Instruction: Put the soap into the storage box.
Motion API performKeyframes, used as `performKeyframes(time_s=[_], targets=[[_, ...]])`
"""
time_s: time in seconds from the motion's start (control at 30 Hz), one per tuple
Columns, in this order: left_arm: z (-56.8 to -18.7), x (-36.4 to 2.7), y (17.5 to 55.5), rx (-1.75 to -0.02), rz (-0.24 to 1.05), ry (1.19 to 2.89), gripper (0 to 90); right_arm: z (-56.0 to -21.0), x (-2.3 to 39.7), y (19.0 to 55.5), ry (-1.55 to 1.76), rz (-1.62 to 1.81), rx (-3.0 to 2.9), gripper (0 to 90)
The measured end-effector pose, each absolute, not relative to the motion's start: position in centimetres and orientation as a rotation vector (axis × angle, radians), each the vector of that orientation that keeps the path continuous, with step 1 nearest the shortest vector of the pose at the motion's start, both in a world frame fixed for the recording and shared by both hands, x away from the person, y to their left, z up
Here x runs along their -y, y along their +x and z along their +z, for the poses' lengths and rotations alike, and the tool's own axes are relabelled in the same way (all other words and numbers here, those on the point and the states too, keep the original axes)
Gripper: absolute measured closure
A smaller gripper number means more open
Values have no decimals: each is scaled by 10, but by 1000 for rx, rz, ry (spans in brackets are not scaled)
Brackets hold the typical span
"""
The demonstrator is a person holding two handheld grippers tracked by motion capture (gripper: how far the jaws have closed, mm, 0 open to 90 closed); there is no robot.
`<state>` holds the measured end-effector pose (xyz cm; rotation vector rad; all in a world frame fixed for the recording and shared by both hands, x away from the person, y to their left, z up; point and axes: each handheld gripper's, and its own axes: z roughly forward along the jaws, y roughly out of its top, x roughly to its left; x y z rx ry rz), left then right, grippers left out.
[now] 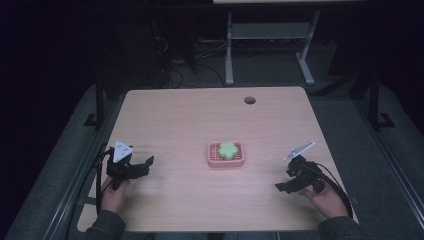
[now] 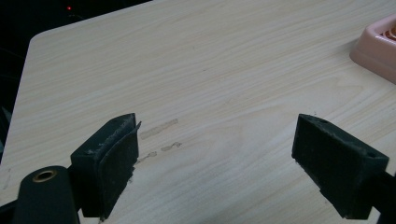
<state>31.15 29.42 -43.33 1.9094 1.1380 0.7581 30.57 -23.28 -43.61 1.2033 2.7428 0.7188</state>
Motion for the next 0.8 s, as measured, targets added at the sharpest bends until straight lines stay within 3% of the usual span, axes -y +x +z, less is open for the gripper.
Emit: performKeyframes(time_s=[0.8], targets=[[-435, -288, 312, -1104, 759, 1947, 142, -446, 253, 265, 1259, 868, -2598, 263]])
